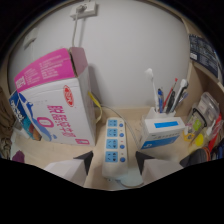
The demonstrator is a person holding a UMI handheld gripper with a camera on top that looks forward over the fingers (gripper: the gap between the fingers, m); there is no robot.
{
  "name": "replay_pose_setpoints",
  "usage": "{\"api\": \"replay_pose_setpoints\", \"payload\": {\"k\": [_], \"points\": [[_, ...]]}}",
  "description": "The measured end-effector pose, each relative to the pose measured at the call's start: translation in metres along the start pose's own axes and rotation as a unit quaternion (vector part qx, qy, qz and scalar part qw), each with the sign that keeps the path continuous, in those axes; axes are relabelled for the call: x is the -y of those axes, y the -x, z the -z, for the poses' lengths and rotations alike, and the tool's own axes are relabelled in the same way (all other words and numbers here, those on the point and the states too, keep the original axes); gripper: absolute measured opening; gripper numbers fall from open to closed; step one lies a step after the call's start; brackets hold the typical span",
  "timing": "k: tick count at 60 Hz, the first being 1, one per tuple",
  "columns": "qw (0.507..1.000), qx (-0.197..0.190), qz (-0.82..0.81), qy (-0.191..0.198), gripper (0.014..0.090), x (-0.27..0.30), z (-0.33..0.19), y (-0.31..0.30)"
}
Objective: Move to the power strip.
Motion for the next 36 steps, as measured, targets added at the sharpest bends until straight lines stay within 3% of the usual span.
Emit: {"api": "replay_pose_setpoints", "payload": {"k": [36], "points": [[1.0, 0.007, -0.008, 0.014, 0.0865, -0.007, -0.013, -0.003]]}}
